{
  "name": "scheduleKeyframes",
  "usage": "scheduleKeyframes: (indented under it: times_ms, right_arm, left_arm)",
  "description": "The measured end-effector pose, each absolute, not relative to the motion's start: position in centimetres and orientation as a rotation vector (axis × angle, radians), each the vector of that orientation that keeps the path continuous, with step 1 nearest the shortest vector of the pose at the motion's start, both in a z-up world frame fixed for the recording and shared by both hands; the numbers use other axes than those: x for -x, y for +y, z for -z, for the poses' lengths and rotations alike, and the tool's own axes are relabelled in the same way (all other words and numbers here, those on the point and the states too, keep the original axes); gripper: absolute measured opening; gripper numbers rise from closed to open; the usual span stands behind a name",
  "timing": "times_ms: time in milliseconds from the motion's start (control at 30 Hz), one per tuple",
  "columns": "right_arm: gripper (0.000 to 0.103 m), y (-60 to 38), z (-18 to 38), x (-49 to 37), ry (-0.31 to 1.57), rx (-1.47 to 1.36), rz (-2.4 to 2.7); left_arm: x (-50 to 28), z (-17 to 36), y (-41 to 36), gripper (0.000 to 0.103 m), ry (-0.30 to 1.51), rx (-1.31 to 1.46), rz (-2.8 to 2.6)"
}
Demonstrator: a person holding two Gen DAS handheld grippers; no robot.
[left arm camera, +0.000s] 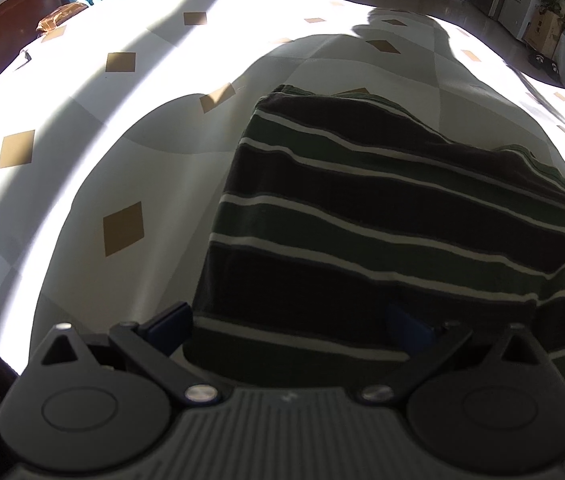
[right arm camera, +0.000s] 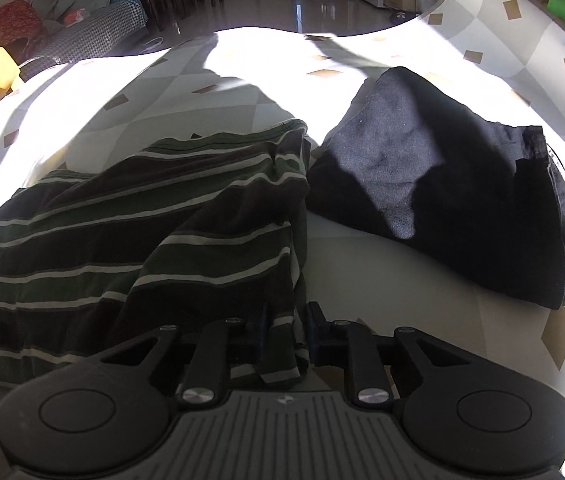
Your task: Fold clothes
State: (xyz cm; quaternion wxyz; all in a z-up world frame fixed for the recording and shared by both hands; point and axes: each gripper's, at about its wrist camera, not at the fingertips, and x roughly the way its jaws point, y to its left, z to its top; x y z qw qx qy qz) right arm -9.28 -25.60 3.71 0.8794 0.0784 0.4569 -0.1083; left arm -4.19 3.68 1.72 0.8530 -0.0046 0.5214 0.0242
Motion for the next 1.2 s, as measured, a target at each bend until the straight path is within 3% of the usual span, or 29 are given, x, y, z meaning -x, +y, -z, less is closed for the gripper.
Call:
scheduleKeyframes:
  times_ms: [133,600,867,1200]
  right_arm:
    - [0.01,-25.3,-3.6,9.3,0.955,-0.115,0.26]
    - [0.01,-26.6,-3.7,9.9,0.987,-0.123,0.342]
    - [0.024,-28.7,-4.2,10.8,0.966,-0.331,0.374]
    - [0.045,-29.9,-3.7,10.9,0.907,-0.536,0.339]
  left_arm:
    - [4.5,-1.3,3.5,0.103,1.105,-0.036,-0.061]
    - [5.2,-1.7,3.9,0.103,1.104,-0.12,-0.076]
    - [5.2,-2.0,4.3,0.103,1.109,-0.065,-0.074]
    - [4.5,-3.3,2.4,0.103,0.981,-0.086,-0.038]
